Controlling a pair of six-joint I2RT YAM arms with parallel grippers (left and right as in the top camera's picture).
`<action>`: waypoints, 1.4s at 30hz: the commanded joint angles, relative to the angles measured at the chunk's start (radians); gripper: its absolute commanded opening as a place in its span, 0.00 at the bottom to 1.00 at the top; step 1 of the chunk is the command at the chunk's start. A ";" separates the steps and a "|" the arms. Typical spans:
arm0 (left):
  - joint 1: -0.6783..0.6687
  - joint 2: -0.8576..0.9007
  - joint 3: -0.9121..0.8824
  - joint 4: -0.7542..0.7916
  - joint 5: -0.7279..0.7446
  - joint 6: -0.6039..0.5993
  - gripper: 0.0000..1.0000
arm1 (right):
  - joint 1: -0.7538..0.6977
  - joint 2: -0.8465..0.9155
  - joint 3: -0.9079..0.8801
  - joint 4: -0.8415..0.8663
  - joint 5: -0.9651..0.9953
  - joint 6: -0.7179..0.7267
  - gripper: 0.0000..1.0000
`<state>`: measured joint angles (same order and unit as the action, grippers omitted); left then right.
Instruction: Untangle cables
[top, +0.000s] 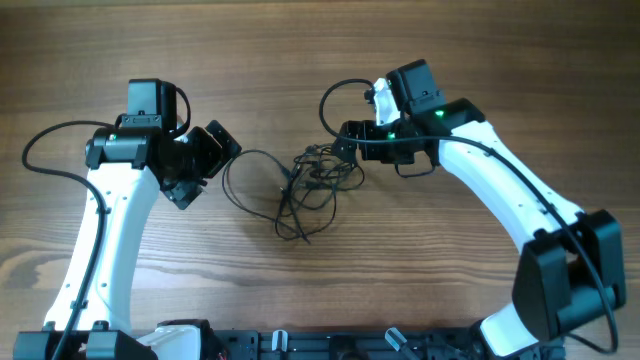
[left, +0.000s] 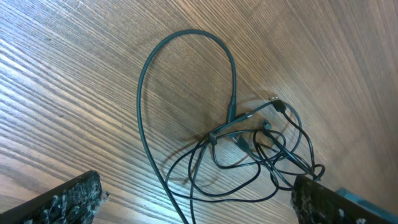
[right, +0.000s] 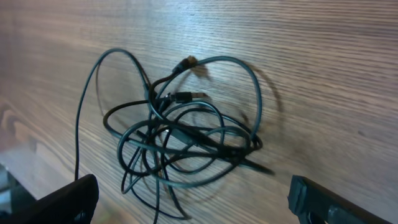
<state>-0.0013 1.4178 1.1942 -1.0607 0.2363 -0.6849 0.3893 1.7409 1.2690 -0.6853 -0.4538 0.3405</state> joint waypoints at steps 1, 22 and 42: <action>0.003 0.006 0.003 0.000 0.005 0.030 1.00 | 0.001 0.070 -0.002 0.025 -0.120 -0.091 1.00; 0.003 0.006 0.003 0.026 0.229 0.147 1.00 | 0.000 0.075 0.029 0.080 -0.311 -0.052 0.04; -0.216 0.006 0.003 0.206 0.569 0.285 0.38 | 0.000 -0.349 0.030 0.124 -0.394 0.050 0.04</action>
<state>-0.1757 1.4178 1.1942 -0.8783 0.7864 -0.4236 0.3893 1.3956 1.2854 -0.5686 -0.8001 0.3637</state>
